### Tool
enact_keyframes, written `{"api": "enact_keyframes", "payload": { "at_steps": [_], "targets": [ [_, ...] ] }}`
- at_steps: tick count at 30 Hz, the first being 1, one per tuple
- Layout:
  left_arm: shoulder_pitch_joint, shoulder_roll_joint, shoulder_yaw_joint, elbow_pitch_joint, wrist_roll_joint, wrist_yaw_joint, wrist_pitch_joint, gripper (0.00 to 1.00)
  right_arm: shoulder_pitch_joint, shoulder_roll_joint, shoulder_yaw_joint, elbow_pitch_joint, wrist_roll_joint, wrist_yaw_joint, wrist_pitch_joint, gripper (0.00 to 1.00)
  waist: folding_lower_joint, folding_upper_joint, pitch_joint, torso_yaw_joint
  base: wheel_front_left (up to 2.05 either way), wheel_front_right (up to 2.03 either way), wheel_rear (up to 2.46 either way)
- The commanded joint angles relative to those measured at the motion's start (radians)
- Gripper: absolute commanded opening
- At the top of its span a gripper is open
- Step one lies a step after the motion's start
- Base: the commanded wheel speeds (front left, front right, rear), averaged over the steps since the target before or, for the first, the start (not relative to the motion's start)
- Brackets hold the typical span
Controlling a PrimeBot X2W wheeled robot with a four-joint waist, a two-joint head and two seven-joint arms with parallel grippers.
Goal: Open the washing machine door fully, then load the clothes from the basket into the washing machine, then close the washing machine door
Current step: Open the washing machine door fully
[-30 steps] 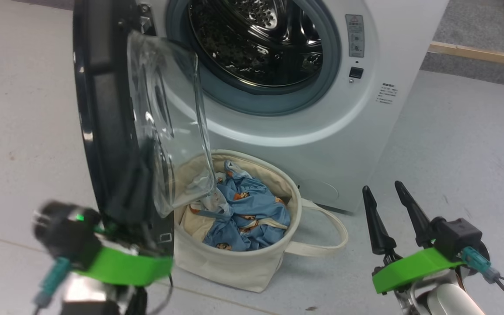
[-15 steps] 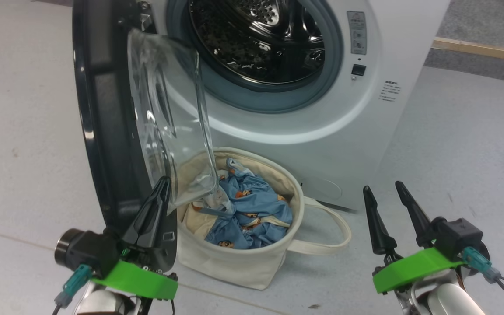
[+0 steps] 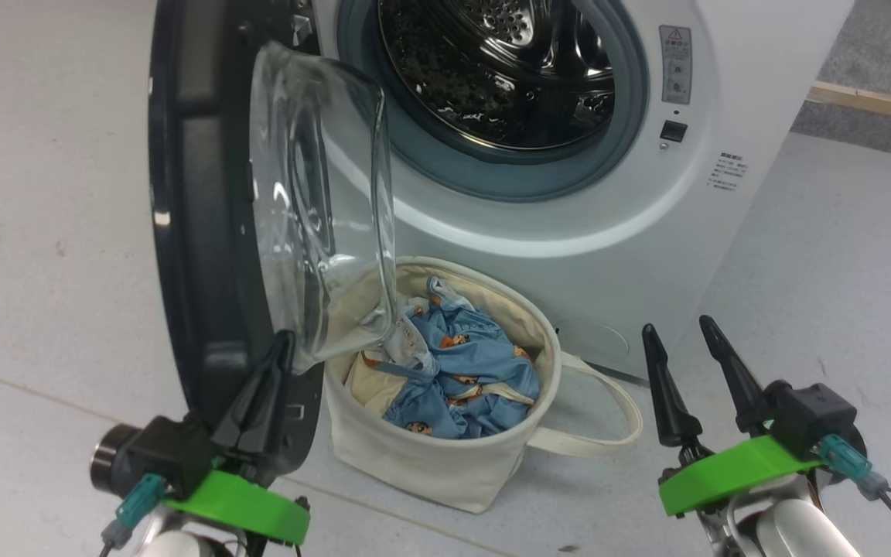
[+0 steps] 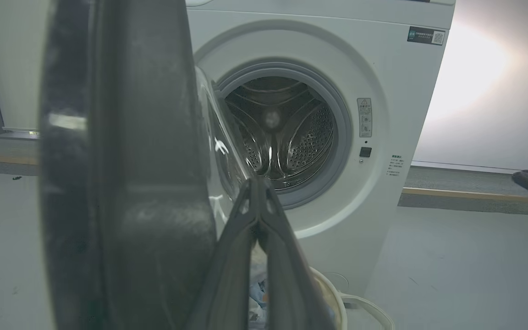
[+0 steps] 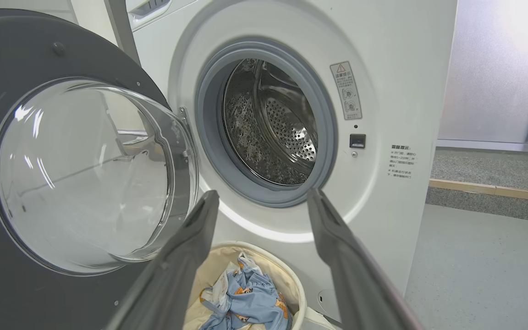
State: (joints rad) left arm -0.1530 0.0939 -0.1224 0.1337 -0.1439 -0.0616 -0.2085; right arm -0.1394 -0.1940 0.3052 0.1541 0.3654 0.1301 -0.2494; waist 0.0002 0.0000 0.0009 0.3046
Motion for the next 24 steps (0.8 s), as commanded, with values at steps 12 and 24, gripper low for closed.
{"api": "enact_keyframes", "payload": {
  "at_steps": [12,24],
  "targets": [
    [0.000,0.072,0.056,-0.033,-0.018,0.014,0.063,0.00,-0.016,0.017,0.014,-0.032,0.010,0.001,-0.012,1.00,-0.0002,0.0000,-0.028,0.037,0.00,0.00,0.00],
    [-0.057,0.122,0.112,0.040,-0.074,0.003,0.057,0.00,-0.022,0.020,0.032,-0.024,0.011,0.001,-0.012,1.00,-0.0002,0.0000,-0.013,0.079,0.00,0.00,0.00]
  ]
}}
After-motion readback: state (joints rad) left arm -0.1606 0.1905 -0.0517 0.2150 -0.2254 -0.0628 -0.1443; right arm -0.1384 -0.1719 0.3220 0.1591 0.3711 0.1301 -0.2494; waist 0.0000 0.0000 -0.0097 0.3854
